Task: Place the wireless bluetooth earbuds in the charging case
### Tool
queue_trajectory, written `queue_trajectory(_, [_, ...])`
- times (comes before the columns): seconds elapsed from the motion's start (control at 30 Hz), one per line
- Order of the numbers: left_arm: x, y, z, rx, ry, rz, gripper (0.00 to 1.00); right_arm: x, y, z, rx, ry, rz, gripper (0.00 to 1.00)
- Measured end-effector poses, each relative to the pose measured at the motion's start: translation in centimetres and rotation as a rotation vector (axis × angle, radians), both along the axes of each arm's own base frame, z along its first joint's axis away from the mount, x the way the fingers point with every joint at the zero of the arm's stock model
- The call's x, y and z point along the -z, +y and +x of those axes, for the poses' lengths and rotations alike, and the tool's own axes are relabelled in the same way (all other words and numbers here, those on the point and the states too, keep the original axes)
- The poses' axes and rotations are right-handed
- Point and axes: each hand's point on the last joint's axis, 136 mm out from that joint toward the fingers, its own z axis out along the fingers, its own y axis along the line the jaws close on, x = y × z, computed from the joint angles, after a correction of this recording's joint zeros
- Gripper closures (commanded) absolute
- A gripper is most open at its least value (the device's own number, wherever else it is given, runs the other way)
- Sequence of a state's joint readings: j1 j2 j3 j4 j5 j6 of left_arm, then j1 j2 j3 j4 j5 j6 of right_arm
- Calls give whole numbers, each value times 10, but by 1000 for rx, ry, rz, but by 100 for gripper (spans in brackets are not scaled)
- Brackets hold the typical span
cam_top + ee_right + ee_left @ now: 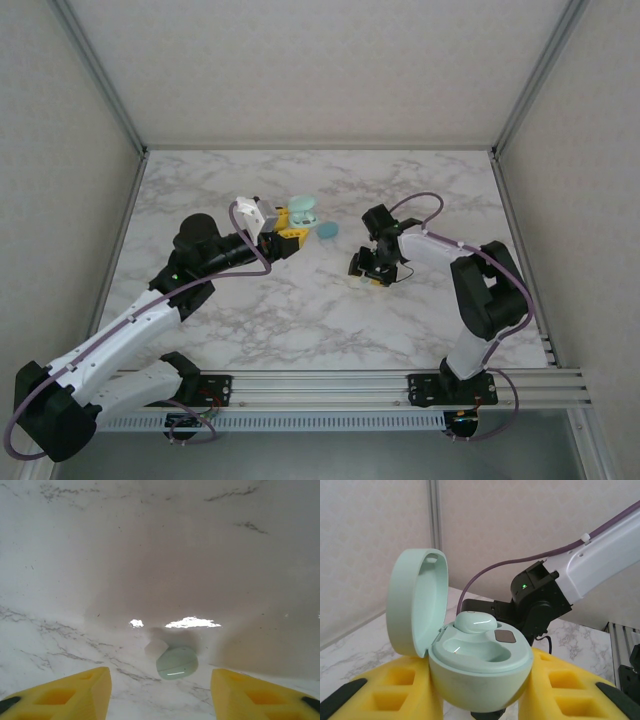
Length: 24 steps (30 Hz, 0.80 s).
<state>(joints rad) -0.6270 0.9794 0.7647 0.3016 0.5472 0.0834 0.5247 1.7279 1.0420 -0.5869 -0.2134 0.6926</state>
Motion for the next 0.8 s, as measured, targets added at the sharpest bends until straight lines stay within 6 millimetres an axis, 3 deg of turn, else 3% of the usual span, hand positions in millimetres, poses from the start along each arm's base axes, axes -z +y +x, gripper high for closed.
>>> queue_trajectory(0.47, [0,0,0,0,1,0,80,8,8,6,1,7,-1,58])
queue_trajectory(0.8, [0,0,0,0,1,0,80,-1,23,22,-36,-25,9,59])
